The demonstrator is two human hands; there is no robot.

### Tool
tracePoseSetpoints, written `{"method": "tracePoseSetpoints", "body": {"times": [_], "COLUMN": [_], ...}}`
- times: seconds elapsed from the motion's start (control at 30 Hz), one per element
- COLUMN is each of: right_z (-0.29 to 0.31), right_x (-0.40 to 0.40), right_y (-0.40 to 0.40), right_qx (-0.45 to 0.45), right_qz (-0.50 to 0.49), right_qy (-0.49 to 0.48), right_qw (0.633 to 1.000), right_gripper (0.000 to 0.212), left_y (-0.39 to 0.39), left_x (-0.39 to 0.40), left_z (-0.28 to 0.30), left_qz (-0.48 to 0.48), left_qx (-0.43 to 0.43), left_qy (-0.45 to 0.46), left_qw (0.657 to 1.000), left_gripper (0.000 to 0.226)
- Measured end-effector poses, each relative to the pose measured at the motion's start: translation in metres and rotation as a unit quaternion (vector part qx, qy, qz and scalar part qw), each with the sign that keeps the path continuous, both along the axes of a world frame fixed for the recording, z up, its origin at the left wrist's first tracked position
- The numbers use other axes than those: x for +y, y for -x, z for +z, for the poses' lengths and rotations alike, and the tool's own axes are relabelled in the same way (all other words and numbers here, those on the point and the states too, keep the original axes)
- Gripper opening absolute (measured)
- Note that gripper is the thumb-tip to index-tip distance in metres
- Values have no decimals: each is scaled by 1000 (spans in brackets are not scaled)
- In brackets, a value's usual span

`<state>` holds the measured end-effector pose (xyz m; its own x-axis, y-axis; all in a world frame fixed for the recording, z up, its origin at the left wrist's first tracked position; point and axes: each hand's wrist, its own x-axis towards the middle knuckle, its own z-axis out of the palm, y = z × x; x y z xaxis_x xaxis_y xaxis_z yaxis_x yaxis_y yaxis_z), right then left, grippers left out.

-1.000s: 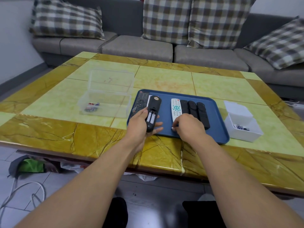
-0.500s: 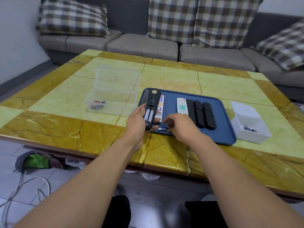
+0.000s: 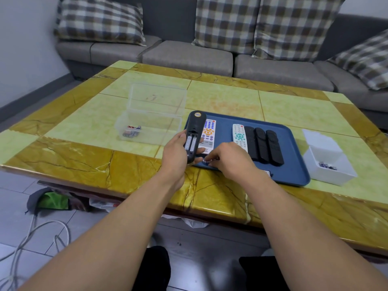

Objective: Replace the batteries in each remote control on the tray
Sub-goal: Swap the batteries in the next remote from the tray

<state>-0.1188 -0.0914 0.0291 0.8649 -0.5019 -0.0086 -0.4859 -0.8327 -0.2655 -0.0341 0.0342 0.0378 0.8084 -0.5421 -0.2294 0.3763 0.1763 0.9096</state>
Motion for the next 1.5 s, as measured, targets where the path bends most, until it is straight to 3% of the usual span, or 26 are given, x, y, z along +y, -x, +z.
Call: {"method": "tracePoseSetpoints", "body": {"times": [0.23, 0.33, 0.43, 0.53, 0.63, 0.77, 0.87, 0.93, 1.03, 1.2, 1.3, 1.37, 1.4, 1.5], "right_z": [5, 10, 22, 39, 53, 53, 42, 36, 32, 31, 30, 32, 33, 42], "right_x": [6, 10, 15, 27, 39, 55, 62, 63, 64, 68, 57, 49, 45, 29], "right_y": [-6, -8, -18, -42, -82, -152, -194, -212, -225, -231, -229, -222, -217, -195], "right_qx": [69, 36, -79, -191, -233, -170, -79, -39, -8, 25, -17, -58, -77, -139], "right_qz": [38, 39, 30, 5, -13, -18, -18, -28, -69, -69, -75, -84, -84, -83], "right_qy": [71, 76, -4, -123, -231, -290, -262, -257, -247, -211, -289, -314, -314, -259], "right_qw": [994, 996, 996, 974, 945, 942, 962, 965, 967, 975, 954, 944, 943, 952], "right_gripper": [41, 48, 42, 26, 22, 23, 25, 24, 5, 19, 29, 13, 6, 22], "left_y": [-9, -18, -30, -42, -53, -66, -74, -78, -84, -85, -81, -75, -72, -59], "left_x": [9, 16, 26, 34, 41, 50, 57, 62, 66, 65, 61, 56, 54, 44], "left_z": [4, 6, 4, 0, 0, 2, 1, -2, -6, -6, -5, -4, -3, 0], "left_qz": [39, 70, 111, 178, 259, 343, 375, 387, 397, 386, 369, 348, 338, 294], "left_qx": [9, 15, 22, 39, 48, 54, 64, 67, 69, 62, 60, 58, 55, 39], "left_qy": [19, 31, 38, 42, 53, 64, 65, 58, 53, 44, 42, 41, 41, 34], "left_qw": [999, 997, 993, 982, 963, 936, 923, 918, 914, 919, 927, 935, 939, 954], "left_gripper": [30, 32, 34, 34, 34, 33, 31, 31, 29, 31, 31, 32, 32, 33]}}
